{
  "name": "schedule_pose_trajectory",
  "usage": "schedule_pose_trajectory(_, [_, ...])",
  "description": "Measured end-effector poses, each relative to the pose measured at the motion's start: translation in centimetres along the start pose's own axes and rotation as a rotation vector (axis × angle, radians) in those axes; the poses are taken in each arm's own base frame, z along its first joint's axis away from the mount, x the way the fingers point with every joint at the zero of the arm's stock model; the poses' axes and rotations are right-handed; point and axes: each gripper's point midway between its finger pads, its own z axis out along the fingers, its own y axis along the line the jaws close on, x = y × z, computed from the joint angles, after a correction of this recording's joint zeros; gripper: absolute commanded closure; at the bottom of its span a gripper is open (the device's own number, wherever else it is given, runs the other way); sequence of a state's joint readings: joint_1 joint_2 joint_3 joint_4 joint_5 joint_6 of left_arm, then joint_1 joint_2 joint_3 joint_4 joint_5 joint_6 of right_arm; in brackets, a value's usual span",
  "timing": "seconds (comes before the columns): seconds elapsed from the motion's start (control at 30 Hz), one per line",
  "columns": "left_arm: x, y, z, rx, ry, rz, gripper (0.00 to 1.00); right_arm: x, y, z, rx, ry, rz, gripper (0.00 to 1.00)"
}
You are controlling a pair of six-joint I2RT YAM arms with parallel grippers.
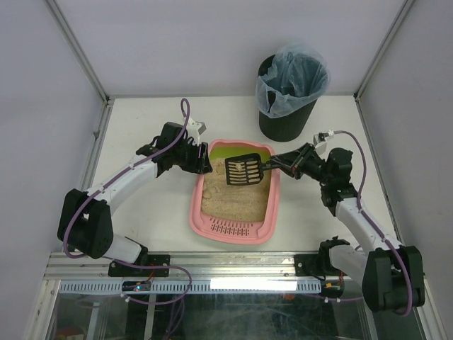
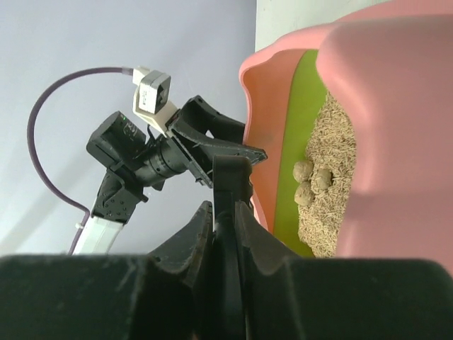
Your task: Clean the litter box
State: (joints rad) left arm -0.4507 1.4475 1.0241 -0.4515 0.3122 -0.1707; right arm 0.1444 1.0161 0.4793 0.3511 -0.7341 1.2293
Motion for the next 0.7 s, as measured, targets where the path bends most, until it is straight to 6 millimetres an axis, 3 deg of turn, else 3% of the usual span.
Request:
schedule_pose_trajectory(0.17, [0.0, 0.0, 0.0, -0.001, 0.0, 0.0, 0.5, -1.2, -0.1, -0.2, 0.024, -0.042, 0.016, 1.0])
schedule_pose_trajectory(0.27, [0.0, 0.1, 0.0, -0.007, -0.002, 0.0, 0.5, -2.4, 1.1, 0.3, 0.028, -0.049, 0.026, 1.0])
schedule_pose_trajectory(0.43, [-0.1, 0.2, 0.0, -0.013, -0.003, 0.0, 0.51, -6.6, 5.6, 1.0, -0.025, -0.132, 0.021, 1.0])
schedule_pose_trajectory(0.6, [-0.1, 0.3, 0.0, -0.017, -0.004, 0.001, 0.51, -12.9, 11.8, 0.9, -0.104, -0.295, -0.014, 1.0])
schedule_pose_trajectory(0.7, [-0.1, 0.3, 0.0, -0.018, -0.005, 0.001, 0.5, -15.8, 13.3, 0.0, -0.126, -0.416, -0.01, 1.0])
